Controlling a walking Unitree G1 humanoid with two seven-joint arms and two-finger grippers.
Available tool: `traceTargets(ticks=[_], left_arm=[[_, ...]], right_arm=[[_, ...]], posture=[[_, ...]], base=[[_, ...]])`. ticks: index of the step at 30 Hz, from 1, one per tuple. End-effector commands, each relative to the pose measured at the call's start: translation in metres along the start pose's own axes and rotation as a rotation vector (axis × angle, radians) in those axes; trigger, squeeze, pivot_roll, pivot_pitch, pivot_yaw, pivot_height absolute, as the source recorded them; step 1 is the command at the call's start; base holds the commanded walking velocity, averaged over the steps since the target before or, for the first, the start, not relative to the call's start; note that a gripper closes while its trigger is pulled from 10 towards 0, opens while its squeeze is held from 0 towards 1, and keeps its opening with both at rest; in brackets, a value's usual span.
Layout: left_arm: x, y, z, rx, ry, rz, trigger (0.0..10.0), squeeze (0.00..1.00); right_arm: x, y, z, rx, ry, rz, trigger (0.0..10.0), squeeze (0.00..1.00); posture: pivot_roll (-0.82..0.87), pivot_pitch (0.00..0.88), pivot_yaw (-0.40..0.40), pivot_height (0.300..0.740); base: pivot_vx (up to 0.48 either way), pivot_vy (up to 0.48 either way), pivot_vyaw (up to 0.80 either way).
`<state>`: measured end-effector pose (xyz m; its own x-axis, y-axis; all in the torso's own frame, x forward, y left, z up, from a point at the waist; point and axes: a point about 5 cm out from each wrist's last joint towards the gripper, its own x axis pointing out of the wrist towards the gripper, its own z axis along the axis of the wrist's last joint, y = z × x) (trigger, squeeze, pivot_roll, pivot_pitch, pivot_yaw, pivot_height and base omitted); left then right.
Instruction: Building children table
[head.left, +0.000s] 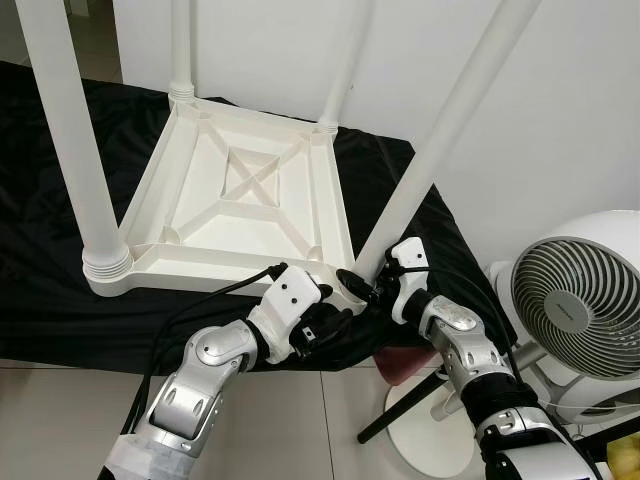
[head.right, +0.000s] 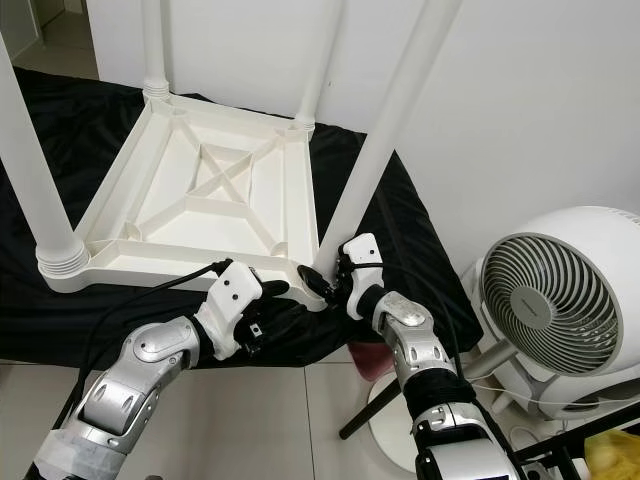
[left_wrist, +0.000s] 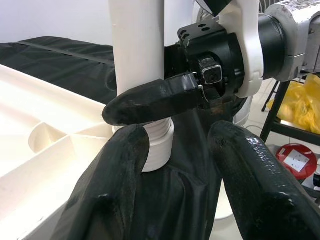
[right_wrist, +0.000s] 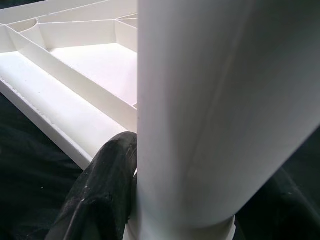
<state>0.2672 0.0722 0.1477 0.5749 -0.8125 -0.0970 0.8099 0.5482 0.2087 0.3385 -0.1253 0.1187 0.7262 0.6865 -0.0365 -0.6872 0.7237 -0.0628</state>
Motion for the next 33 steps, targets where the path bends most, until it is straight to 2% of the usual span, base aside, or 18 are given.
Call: traceTargets(ticks=[1,2,6,7,12,14,15,16,18,20,21,23,24,25,28,33], left_arm=[[0.002,-0.005,0.001,0.011,-0.002,0.004,10.0,0.00],[0.002,-0.006,0.001,0.010,-0.001,-0.001,10.0,0.00],[0.002,-0.007,0.000,0.010,0.000,-0.005,10.0,0.00],[0.002,-0.007,0.000,0.010,0.001,-0.009,10.0,0.00],[0.002,-0.007,-0.001,0.012,0.005,-0.016,10.0,0.00],[0.003,-0.005,-0.002,0.016,0.008,-0.021,10.0,0.00],[0.003,-0.005,-0.002,0.016,0.008,-0.021,10.0,0.00],[0.004,-0.004,-0.002,0.017,0.009,-0.022,10.0,0.00],[0.004,-0.004,-0.002,0.017,0.009,-0.022,10.0,0.00],[0.004,-0.003,-0.002,0.022,0.009,-0.023,10.0,0.00],[0.005,-0.002,-0.002,0.024,0.009,-0.025,10.0,0.00],[0.005,-0.002,-0.002,0.025,0.009,-0.027,10.0,0.00],[0.005,-0.002,-0.002,0.025,0.009,-0.027,10.0,0.00],[0.005,-0.003,-0.002,0.026,0.009,-0.029,10.0,0.00],[0.005,-0.002,-0.002,0.026,0.007,-0.032,10.0,0.00],[0.005,-0.002,-0.002,0.030,0.007,-0.035,10.0,0.00]], right_arm=[[-0.004,0.001,-0.013,0.008,0.052,0.003,3.5,0.00],[-0.006,0.000,-0.015,0.023,0.055,-0.019,10.0,0.00],[-0.006,-0.001,-0.016,0.032,0.054,-0.038,10.0,0.00],[-0.007,-0.003,-0.019,0.039,0.072,-0.088,10.0,0.00],[-0.005,0.000,-0.022,0.068,0.082,-0.163,10.0,0.00],[-0.004,0.004,-0.026,0.147,0.097,-0.328,10.0,0.00],[-0.004,0.004,-0.026,0.147,0.097,-0.328,10.0,0.00],[-0.004,0.005,-0.028,0.177,0.107,-0.394,10.0,0.00],[-0.004,0.005,-0.028,0.177,0.107,-0.394,10.0,0.00],[-0.006,0.014,-0.033,0.214,0.122,-0.517,10.0,0.00],[-0.007,0.018,-0.034,0.205,0.122,-0.578,10.0,0.00],[-0.007,0.021,-0.034,0.197,0.121,-0.622,10.0,0.00],[-0.007,0.021,-0.034,0.197,0.121,-0.622,10.0,0.00],[-0.007,0.026,-0.034,0.210,0.115,-0.663,10.0,0.00],[0.000,0.042,-0.032,0.258,0.090,-0.648,10.0,0.00],[-0.003,0.038,-0.031,0.279,0.079,-0.661,10.0,0.00]], posture=[[0.15,0.004,-0.211,0.740],[0.15,0.003,-0.208,0.740],[0.15,0.000,-0.206,0.740],[0.14,0.000,-0.203,0.740],[0.14,0.000,-0.197,0.740],[0.13,0.000,-0.194,0.740],[0.13,0.000,-0.194,0.740],[0.13,0.000,-0.194,0.740],[0.13,0.000,-0.194,0.740],[0.13,0.000,-0.194,0.740],[0.13,0.000,-0.194,0.740],[0.13,0.000,-0.194,0.740],[0.13,0.000,-0.194,0.740],[0.13,0.000,-0.193,0.740],[0.13,0.000,-0.188,0.740],[0.13,0.000,-0.187,0.740]], base=[[0.000,0.000,0.00],[0.000,0.000,0.00],[0.000,0.000,0.00],[0.000,0.000,0.00],[0.000,0.000,0.00],[0.000,0.000,0.00],[0.000,0.000,0.00],[0.000,0.000,0.00],[0.000,0.000,0.00],[0.000,0.000,0.00],[0.000,0.000,0.00],[0.000,0.000,0.00],[0.000,0.000,0.00],[0.000,0.000,0.00],[0.000,0.000,0.00],[0.000,0.000,0.00]])
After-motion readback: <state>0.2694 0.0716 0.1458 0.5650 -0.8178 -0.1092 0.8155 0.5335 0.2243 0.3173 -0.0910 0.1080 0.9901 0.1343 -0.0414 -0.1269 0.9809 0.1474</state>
